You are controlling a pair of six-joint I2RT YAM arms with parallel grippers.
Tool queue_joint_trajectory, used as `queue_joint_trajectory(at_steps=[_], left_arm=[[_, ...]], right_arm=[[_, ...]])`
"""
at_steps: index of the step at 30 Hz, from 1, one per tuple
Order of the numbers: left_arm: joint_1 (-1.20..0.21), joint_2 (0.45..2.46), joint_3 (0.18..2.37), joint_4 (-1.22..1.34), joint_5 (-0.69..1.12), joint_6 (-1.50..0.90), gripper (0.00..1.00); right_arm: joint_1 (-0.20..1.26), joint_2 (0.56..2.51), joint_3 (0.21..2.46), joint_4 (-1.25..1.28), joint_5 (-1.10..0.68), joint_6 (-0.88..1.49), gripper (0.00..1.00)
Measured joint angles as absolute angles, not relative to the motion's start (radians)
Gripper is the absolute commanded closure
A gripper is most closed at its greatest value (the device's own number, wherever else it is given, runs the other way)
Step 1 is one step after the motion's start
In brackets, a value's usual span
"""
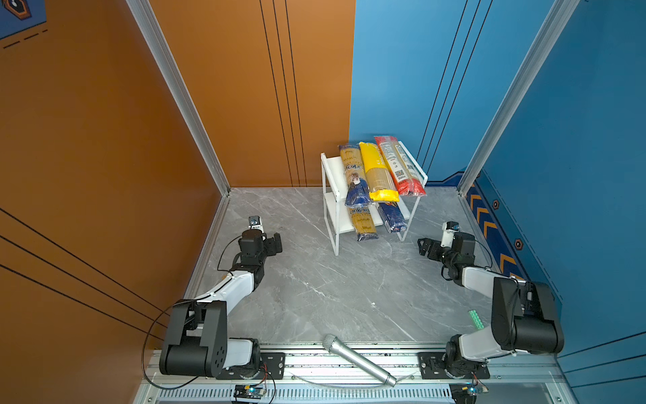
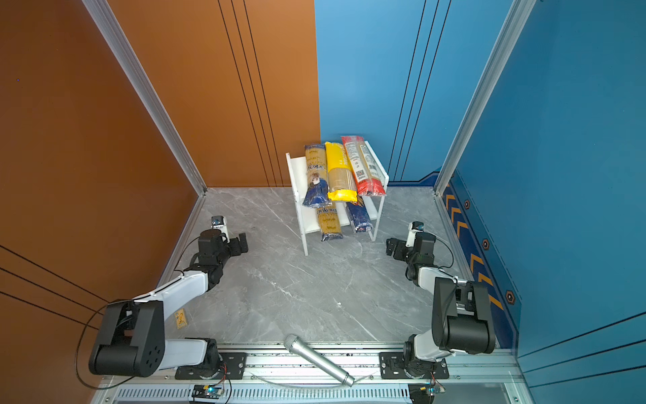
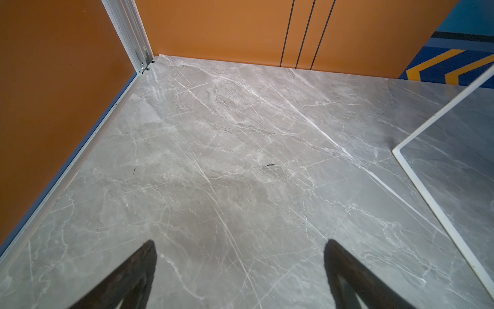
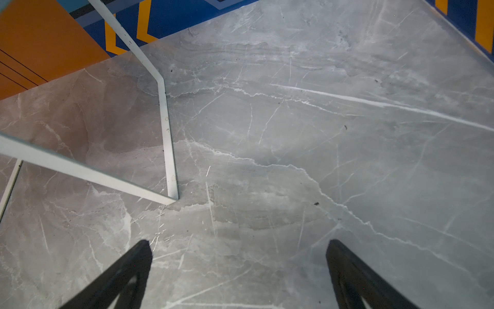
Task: Arrange pasta packages on shelves
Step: Reset both arms
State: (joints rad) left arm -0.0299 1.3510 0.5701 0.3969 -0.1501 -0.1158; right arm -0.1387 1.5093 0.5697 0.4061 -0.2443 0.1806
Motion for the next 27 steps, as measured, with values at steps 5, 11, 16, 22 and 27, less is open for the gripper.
queue_joint_trajectory(at_steps=[5, 11, 16, 22, 27], left_arm=[[-0.013, 1.356, 0.569, 0.446, -0.152, -0.086, 0.02], [-0.012, 1.407, 0.493, 0.564, -0.157, -0.065, 0.02], [-0.013, 1.446, 0.397, 0.687, -0.155, -0.041, 0.02], [-0.026, 1.554, 0.303, 0.955, -0.154, -0.017, 0.02], [-0.033, 1.568, 0.285, 1.034, -0.154, -0.004, 0.02]], right_arm=[[-0.139, 1.536, 0.574, 0.447, -0.244, 0.181, 0.00], [-0.139, 1.555, 0.582, 0.499, -0.244, 0.179, 0.00], [-0.121, 1.556, 0.580, 0.525, -0.235, 0.153, 0.00], [-0.036, 1.547, 0.521, 0.609, -0.183, 0.095, 0.00], [-0.029, 1.532, 0.434, 0.712, -0.124, 0.075, 0.00]])
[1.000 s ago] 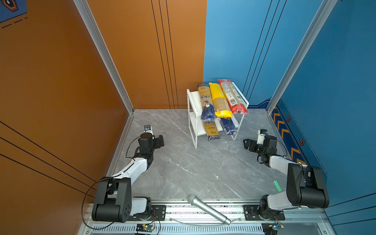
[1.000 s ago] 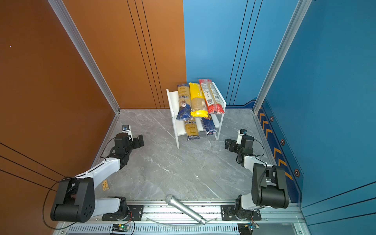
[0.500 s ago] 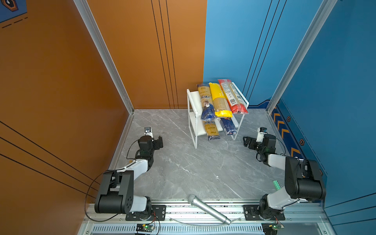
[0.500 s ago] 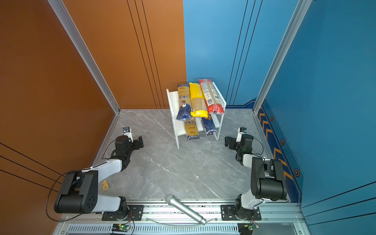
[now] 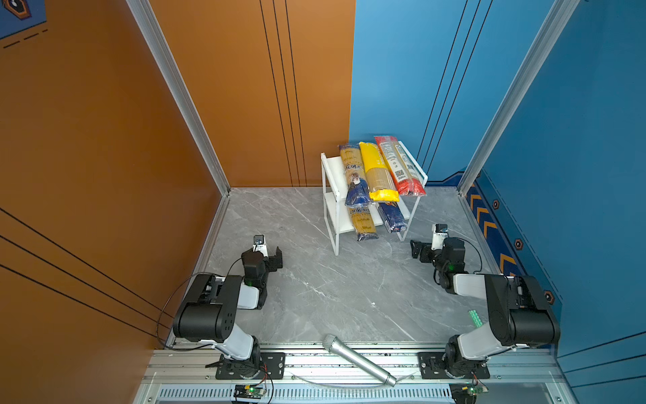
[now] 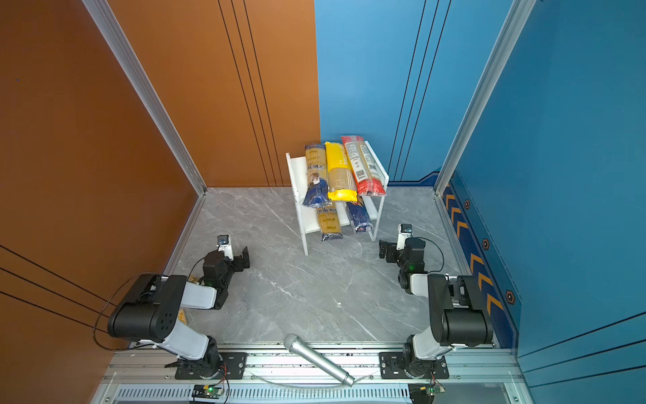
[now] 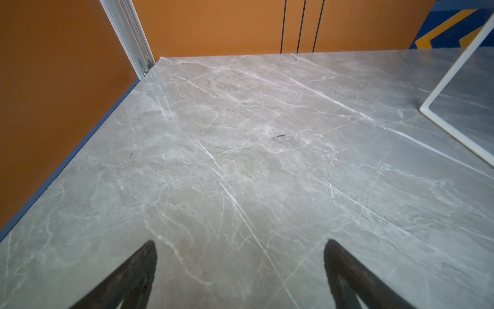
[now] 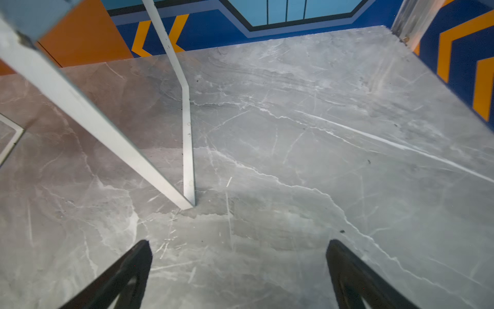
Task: Arrange pasta packages on shelves
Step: Reset both arms
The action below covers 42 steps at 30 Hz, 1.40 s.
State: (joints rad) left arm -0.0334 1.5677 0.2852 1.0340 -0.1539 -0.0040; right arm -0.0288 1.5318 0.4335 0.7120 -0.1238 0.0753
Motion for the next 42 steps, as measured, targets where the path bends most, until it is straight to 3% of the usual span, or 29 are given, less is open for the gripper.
queue_joint_trajectory(at_steps=[12, 42], left_arm=[[-0.047, 1.568, 0.324, 1.029, -0.159, 0.011, 0.02], [-0.032, 1.568, 0.368, 0.930, -0.161, 0.008, 0.02]], right_arm=[[-0.002, 1.534, 0.378, 0.884, -0.025, 0.065, 0.00], [-0.002, 1.534, 0.378, 0.900, -0.020, 0.066, 0.00]])
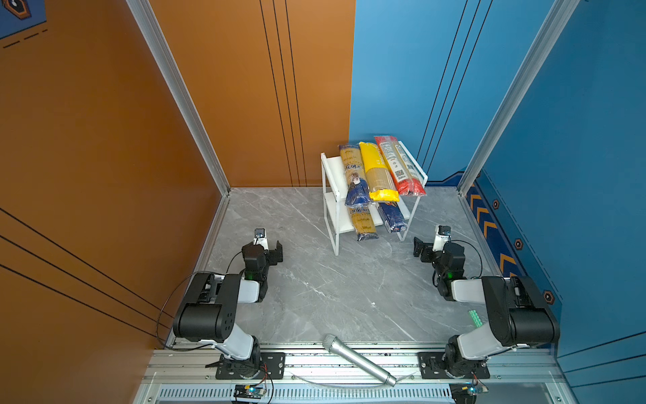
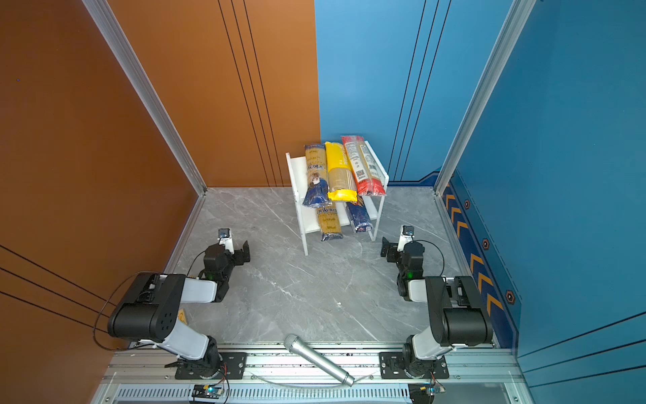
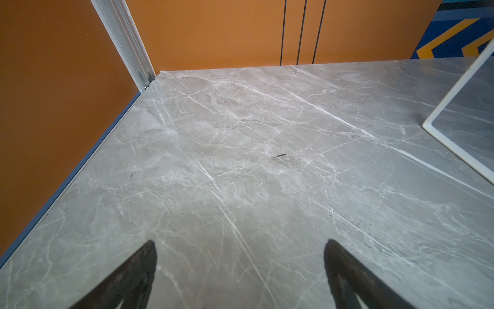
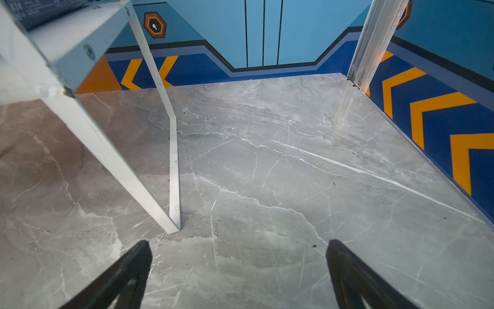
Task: Arrange pasta packages on shelves
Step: Reset both arms
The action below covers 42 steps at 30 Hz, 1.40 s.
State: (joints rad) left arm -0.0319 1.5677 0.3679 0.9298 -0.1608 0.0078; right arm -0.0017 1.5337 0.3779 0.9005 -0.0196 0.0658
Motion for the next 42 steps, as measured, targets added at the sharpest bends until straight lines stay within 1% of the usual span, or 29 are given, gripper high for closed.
queue_joint_trajectory(at_steps=[42], left_arm=[[-0.047, 1.567, 0.368, 0.930, -0.176, 0.011, 0.02]], right_arm=[[0.064, 1.534, 0.359, 0.933, 0.151, 0.047, 0.00]])
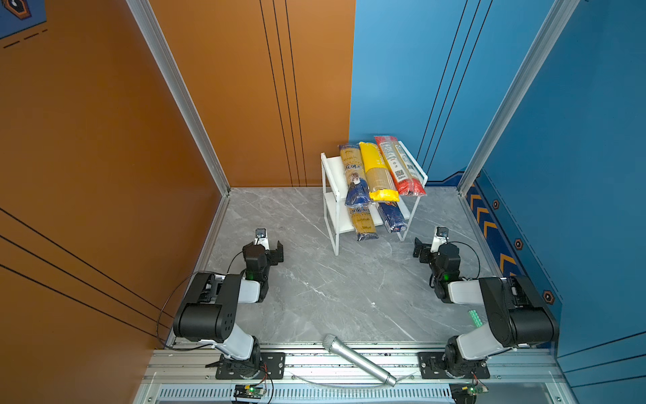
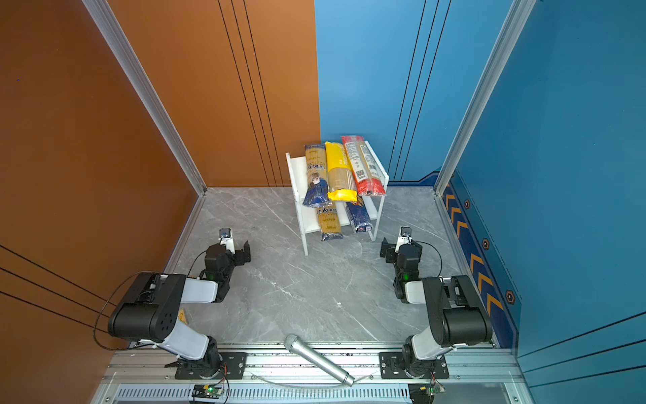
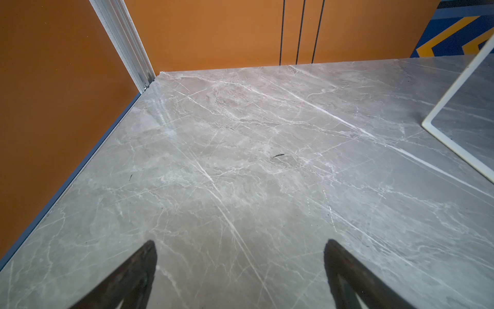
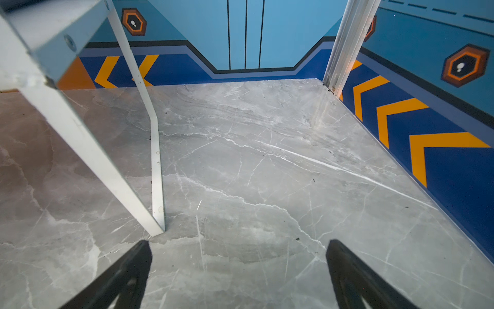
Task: Arrange pasta packages on shelves
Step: Reset both arms
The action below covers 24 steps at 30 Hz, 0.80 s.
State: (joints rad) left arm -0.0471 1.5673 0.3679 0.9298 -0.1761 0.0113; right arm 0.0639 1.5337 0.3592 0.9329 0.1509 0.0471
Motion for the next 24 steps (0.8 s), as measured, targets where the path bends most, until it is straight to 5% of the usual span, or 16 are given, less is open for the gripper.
queue_joint_trajectory(at_steps=[24], left_arm=[[-0.047, 1.567, 0.368, 0.930, -0.176, 0.011, 0.02]], right_arm=[[0.067, 1.534, 0.357, 0.936, 0.162, 0.041, 0.00]])
